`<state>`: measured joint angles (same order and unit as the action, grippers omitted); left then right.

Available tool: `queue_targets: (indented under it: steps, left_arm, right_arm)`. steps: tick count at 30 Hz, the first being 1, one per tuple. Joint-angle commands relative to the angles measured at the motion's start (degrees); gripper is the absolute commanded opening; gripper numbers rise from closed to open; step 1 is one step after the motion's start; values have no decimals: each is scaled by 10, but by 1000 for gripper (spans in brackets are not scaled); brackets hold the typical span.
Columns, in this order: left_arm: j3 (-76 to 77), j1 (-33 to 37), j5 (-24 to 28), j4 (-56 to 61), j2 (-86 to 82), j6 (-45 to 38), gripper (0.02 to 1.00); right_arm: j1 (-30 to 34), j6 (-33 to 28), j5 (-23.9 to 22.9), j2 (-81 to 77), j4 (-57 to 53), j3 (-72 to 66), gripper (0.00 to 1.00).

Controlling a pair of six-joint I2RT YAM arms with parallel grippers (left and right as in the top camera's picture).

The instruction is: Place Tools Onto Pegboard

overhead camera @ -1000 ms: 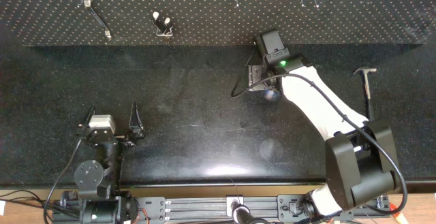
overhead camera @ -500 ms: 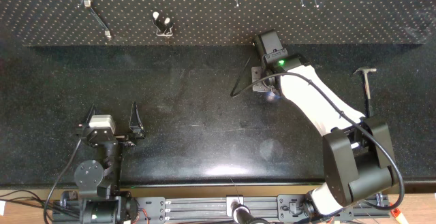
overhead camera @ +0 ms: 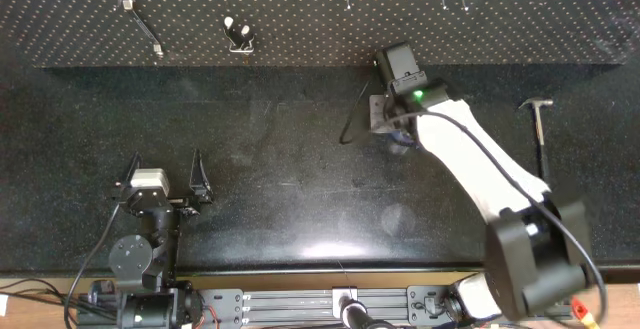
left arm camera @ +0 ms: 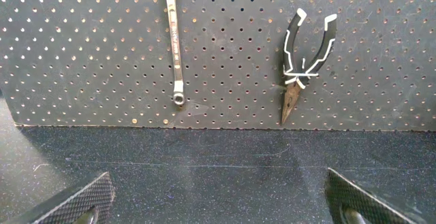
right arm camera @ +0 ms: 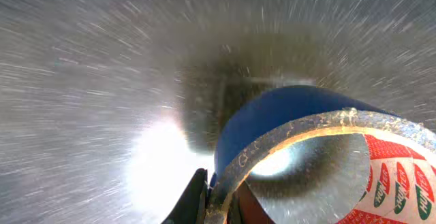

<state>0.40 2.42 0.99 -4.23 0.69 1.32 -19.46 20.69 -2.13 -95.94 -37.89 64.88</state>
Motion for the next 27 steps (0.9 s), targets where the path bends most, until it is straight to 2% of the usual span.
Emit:
queue_targets:
  steps: [1,3,5,7,10,14,18,22,27]
  left_arm:
    - [-1,-2,8,-4,-5,-8,996]
    - [-1,-2,8,-4,-5,-8,996]
    - [-1,-2,8,-4,-5,-8,996]
    - [-1,-2,8,-4,-5,-8,996]
    - [-1,-2,8,-4,-5,-8,996]
    - [-1,-2,8,-4,-5,-8,996]
    - [-1,-2,8,-4,-5,-8,996]
    - [-1,-2,8,-4,-5,-8,996]
    - [-1,-2,8,-4,-5,-8,996]
  right_arm:
    - [-23,0,-2,191,3,9,75]
    - [-46,-10,-3,264,15,9,73]
    - [-76,-54,-5,292,54,9,75]
    - [-105,-66,-32,296,107,9,75]
    - [-143,-148,-40,272,209,9,73]
    - [-149,-155,-78,220,268,9,73]
    - [-149,-189,-80,153,343,9,73]
    - [-149,-191,-141,100,411,9,73]
    - [-148,-191,-159,52,464,9,73]
